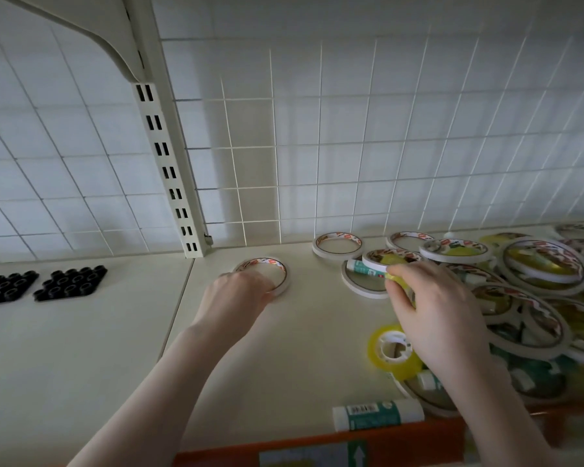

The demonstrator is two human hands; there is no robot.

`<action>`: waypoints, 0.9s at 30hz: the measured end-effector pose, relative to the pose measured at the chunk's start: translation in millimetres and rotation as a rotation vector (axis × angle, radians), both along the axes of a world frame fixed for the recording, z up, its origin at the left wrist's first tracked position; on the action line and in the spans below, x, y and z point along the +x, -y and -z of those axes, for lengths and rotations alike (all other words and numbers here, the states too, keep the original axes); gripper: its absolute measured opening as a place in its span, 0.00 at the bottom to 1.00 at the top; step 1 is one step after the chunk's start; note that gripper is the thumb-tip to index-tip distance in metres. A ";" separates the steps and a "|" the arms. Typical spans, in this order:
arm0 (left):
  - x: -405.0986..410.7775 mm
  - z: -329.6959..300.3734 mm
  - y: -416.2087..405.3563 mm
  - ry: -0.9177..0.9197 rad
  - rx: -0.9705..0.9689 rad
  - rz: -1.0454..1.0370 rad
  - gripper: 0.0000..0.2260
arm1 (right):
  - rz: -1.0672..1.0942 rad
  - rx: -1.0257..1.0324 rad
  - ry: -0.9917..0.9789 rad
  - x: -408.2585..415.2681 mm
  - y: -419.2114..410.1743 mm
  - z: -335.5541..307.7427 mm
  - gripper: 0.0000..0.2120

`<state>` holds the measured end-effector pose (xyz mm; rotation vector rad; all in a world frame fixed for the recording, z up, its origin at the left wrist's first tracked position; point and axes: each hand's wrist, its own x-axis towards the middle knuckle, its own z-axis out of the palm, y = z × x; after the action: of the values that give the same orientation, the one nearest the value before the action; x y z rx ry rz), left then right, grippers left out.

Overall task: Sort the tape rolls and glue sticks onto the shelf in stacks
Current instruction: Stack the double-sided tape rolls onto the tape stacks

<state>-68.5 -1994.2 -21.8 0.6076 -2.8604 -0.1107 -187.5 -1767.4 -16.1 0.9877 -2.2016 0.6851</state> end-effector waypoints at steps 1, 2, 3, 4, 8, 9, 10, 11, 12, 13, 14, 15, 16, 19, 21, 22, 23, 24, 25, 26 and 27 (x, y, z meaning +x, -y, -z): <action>0.6 -0.3 -0.4 -0.006 -0.012 -0.003 0.08 | -0.001 0.002 0.003 0.6 1.5 1.4 0.07; 1.2 -1.3 -1.3 -0.014 -0.029 -0.004 0.08 | 0.000 0.004 0.006 0.9 2.8 2.6 0.07; 2.0 -2.0 -2.1 -0.028 -0.040 -0.002 0.08 | 0.001 0.009 0.008 1.0 3.7 3.4 0.07; 2.8 -3.1 -2.9 -0.043 -0.046 0.000 0.07 | 0.003 0.012 0.008 1.1 4.5 3.6 0.07; 8.6 -7.3 -3.9 -0.064 -0.058 0.005 0.08 | 0.009 0.032 -0.015 -0.2 10.3 -2.1 0.08; 10.4 -8.8 -3.9 -0.073 -0.060 0.006 0.08 | 0.008 0.052 -0.022 -1.8 13.3 -4.8 0.07; 12.1 -10.9 -4.2 -0.082 -0.068 0.000 0.09 | 0.002 0.073 -0.023 -3.5 17.2 -7.6 0.06; 13.6 -13.2 -4.5 -0.090 -0.079 -0.007 0.09 | -0.009 0.091 -0.020 -5.6 21.2 -10.7 0.05; 15.0 -15.3 -4.3 -0.099 -0.089 -0.012 0.09 | -0.017 0.111 -0.018 -7.8 25.5 -14.2 0.03; 16.8 -17.3 -3.8 -0.108 -0.096 -0.016 0.09 | -0.018 0.145 -0.009 -9.6 30.8 -18.4 0.02; 18.4 -18.5 -3.1 -0.114 -0.101 -0.018 0.09 | -0.007 0.197 0.010 -12.2 36.4 -20.9 0.04; 20.6 -19.6 -2.2 -0.121 -0.103 -0.019 0.10 | 0.000 0.262 0.030 -14.6 42.7 -23.0 0.07; 23.2 -20.1 -0.7 -0.129 -0.105 -0.021 0.10 | 0.003 0.314 0.049 -17.4 49.7 -24.6 0.09; 32.7 -20.1 3.7 -0.140 -0.098 -0.043 0.09 | 0.010 0.438 0.051 -23.4 71.1 -25.9 0.10; 38.1 -20.2 5.4 -0.144 -0.086 -0.066 0.09 | 0.016 0.532 0.042 -26.5 84.8 -23.4 0.09; 40.2 -20.4 6.1 -0.146 -0.081 -0.076 0.09 | 0.023 0.570 0.048 -28.2 90.8 -21.6 0.08; 42.1 -20.6 6.7 -0.145 -0.078 -0.085 0.09 | 0.031 0.607 0.057 -29.9 95.8 -19.5 0.08; 43.9 -20.6 7.4 -0.144 -0.076 -0.093 0.09 | 0.037 0.641 0.055 -31.5 99.6 -17.2 0.08; 45.5 -20.6 8.0 -0.142 -0.075 -0.100 0.09 | 0.036 0.674 0.045 -32.7 102.4 -15.2 0.09; 46.9 -20.6 8.8 -0.139 -0.075 -0.108 0.09 | 0.029 0.701 0.032 -34.1 104.0 -13.1 0.10; 48.2 -20.5 9.8 -0.136 -0.074 -0.115 0.09 | 0.022 0.719 0.019 -35.1 105.0 -11.8 0.11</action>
<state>-20.3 -2003.9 -1.3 0.7190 -2.6788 -0.0270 -222.7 -1872.4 -4.4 1.2849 -2.5183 -0.1447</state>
